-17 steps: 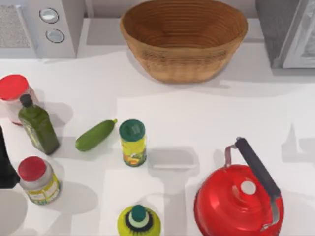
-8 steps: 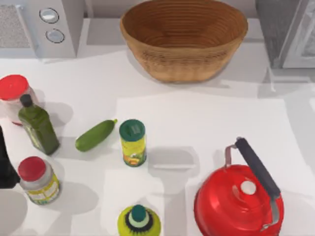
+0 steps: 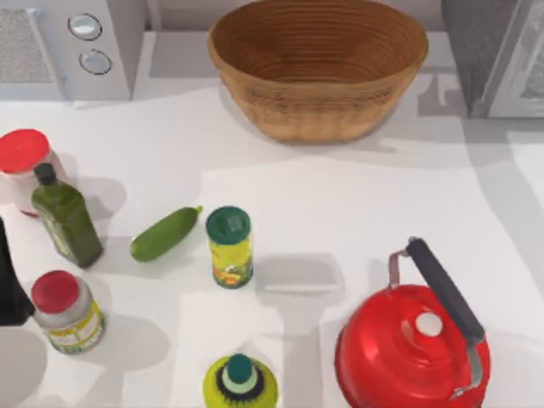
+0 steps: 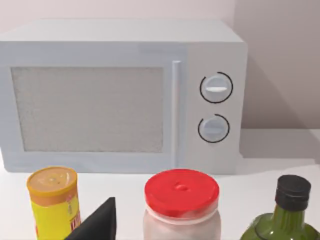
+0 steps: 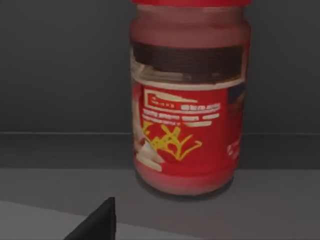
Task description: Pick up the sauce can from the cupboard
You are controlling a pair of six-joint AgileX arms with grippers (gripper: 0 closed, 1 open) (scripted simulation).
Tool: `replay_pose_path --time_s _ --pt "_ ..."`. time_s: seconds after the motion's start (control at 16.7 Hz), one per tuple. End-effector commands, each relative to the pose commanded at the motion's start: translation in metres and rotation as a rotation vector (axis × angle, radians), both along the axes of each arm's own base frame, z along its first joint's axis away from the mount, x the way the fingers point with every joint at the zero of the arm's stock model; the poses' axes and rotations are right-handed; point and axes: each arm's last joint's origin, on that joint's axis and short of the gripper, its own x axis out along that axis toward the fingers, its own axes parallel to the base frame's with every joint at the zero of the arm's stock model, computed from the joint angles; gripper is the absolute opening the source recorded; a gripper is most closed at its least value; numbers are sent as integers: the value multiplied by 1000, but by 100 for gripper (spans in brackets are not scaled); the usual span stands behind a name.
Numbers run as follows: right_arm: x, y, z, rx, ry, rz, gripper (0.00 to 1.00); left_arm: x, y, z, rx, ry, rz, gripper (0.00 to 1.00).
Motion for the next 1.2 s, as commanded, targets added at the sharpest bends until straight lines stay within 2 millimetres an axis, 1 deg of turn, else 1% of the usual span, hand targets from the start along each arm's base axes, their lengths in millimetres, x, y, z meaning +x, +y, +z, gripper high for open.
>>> replay_pose_path --time_s 0.12,0.42,0.54,0.66,0.84,0.96,1.02,1.2 --pt "5 2 3 1 -1 0 100 0 0 0 0 0 0 100" --pt "5 1 4 1 -3 -3 100 0 0 0 0 0 0 100" --pt "9 2 5 4 -7 -5 100 0 0 0 0 0 0 100" --pt "24 5 7 8 -10 -7 100 0 0 0 0 0 0 100" --pt "57 11 5 5 3 -9 100 0 0 0 0 0 0 100" --pt "74 15 3 5 5 -10 100 0 0 0 0 0 0 100" --pt "78 16 3 5 3 -10 100 0 0 0 0 0 0 100" --pt "79 16 3 5 3 -10 100 0 0 0 0 0 0 100"
